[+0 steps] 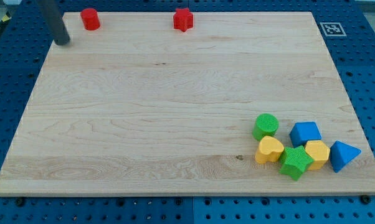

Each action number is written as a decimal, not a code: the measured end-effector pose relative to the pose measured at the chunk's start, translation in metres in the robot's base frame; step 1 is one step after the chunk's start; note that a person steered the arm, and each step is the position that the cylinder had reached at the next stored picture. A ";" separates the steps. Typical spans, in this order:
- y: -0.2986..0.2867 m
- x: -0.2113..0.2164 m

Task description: Slide the red circle towards down

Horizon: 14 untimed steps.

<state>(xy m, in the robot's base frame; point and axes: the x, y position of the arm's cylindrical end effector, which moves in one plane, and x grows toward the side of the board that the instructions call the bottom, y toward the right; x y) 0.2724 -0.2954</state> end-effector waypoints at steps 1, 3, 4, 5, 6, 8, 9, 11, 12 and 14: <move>-0.006 -0.016; -0.007 -0.077; -0.005 -0.077; 0.026 -0.078; 0.057 -0.078; 0.061 -0.069; 0.059 -0.065; 0.059 -0.050; 0.066 -0.045; 0.080 -0.029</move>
<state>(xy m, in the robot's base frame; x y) 0.2437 -0.2154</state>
